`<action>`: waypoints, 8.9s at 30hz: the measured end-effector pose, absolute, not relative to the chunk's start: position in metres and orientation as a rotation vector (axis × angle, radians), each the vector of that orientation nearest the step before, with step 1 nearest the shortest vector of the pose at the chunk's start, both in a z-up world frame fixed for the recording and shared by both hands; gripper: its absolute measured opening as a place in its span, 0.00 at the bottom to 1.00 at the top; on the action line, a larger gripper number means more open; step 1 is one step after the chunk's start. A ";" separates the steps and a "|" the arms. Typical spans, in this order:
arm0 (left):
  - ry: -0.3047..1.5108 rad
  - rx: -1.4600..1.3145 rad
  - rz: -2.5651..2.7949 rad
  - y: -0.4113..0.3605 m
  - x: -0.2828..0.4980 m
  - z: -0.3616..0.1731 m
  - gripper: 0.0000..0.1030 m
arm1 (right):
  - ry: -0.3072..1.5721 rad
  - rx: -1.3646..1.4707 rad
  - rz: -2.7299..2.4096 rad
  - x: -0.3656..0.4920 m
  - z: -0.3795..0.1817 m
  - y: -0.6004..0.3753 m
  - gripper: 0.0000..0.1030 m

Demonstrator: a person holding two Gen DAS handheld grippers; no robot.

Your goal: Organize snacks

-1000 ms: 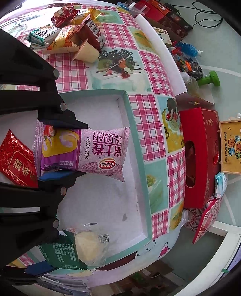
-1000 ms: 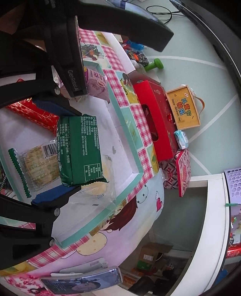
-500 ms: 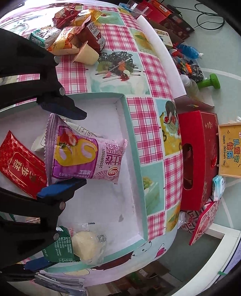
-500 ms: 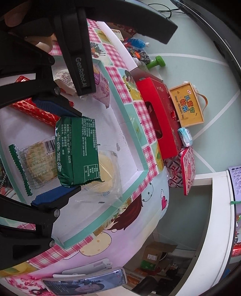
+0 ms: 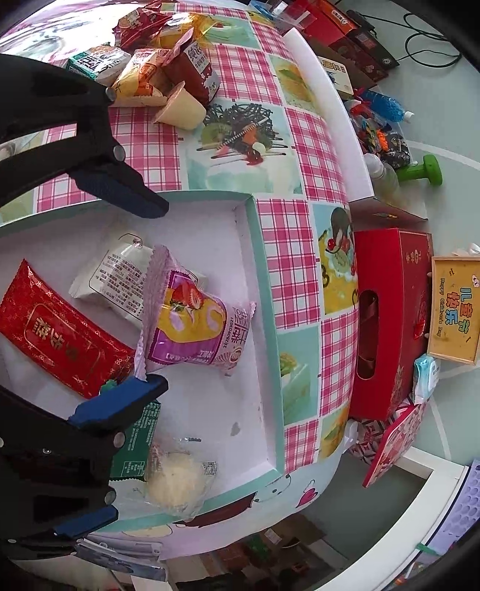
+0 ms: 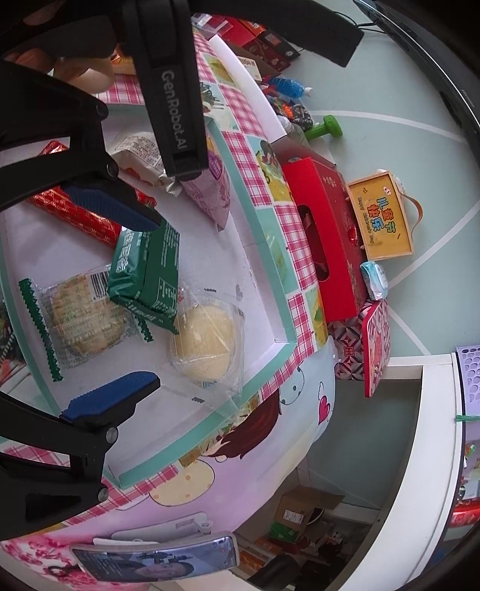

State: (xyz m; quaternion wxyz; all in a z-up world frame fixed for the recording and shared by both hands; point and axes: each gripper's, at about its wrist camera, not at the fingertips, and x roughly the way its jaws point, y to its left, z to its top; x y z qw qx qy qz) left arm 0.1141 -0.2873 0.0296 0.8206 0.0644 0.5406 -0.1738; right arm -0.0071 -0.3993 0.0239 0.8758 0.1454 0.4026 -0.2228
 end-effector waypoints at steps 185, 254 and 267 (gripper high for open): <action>1.181 -0.297 -0.075 -0.004 0.141 0.011 0.69 | 1.010 0.353 -0.037 0.088 -0.014 -0.176 0.77; 1.049 0.005 -0.590 -0.236 0.064 0.058 0.69 | 0.707 0.724 -0.604 -0.049 0.038 -0.446 0.76; 1.085 0.019 -0.551 -0.238 0.074 0.033 0.69 | 0.764 0.730 -0.614 -0.043 0.015 -0.453 0.76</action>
